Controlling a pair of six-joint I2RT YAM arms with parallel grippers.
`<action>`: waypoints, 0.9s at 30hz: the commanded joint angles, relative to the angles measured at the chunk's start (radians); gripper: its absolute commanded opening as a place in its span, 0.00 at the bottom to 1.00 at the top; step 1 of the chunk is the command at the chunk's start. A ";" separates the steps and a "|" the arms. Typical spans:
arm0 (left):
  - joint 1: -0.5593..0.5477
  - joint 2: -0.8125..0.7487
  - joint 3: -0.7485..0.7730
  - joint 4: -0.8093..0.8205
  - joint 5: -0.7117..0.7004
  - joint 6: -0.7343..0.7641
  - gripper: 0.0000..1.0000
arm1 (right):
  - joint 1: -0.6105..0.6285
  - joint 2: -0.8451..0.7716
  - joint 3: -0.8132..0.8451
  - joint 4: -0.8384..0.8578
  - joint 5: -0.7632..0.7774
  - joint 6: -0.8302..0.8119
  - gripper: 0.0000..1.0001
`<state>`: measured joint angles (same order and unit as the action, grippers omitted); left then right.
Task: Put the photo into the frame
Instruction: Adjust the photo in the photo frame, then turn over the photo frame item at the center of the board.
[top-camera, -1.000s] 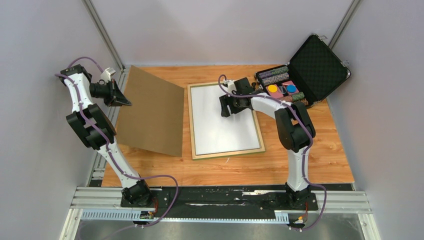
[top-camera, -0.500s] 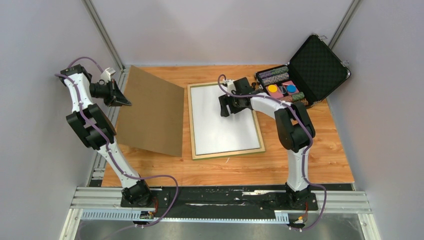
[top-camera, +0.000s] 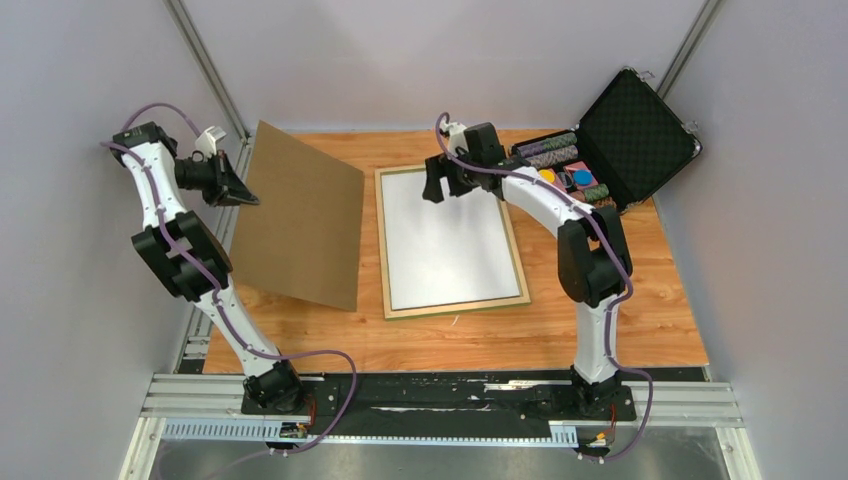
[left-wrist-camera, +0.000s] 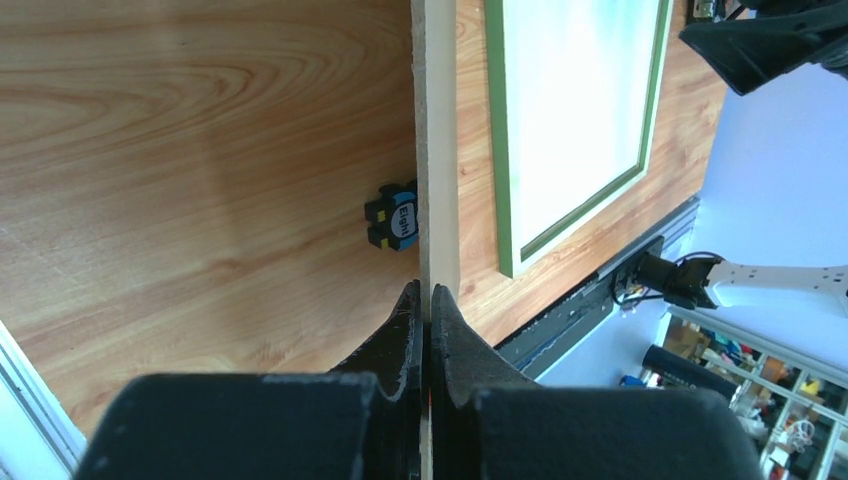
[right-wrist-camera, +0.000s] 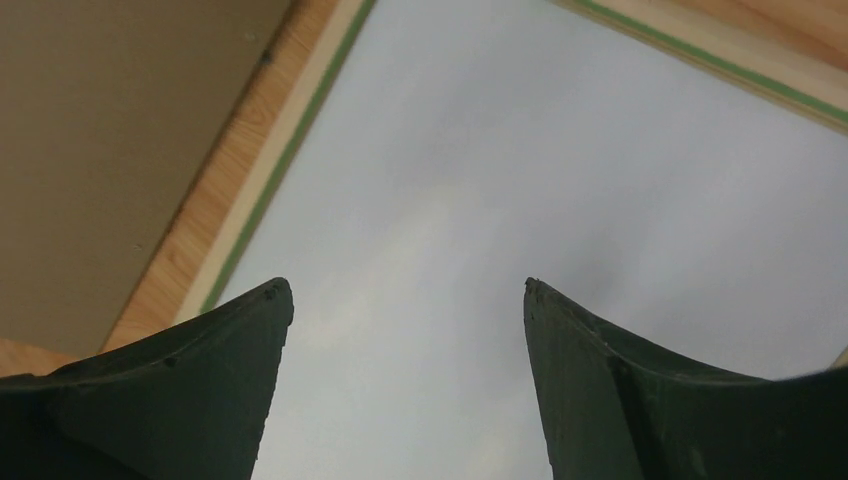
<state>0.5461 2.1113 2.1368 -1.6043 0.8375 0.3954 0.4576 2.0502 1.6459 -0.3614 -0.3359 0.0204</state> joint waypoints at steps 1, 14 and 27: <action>0.028 -0.140 0.057 -0.026 0.100 0.031 0.00 | 0.037 -0.041 0.141 -0.006 -0.125 0.116 0.84; -0.069 -0.390 -0.098 0.137 0.033 -0.227 0.00 | 0.123 0.169 0.493 -0.053 -0.370 0.353 0.85; -0.160 -0.444 -0.175 0.175 -0.174 -0.347 0.00 | 0.147 0.206 0.495 -0.057 -0.394 0.369 0.85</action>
<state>0.4133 1.7279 1.9751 -1.4792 0.6765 0.1253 0.5983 2.2715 2.1052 -0.4335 -0.7063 0.3698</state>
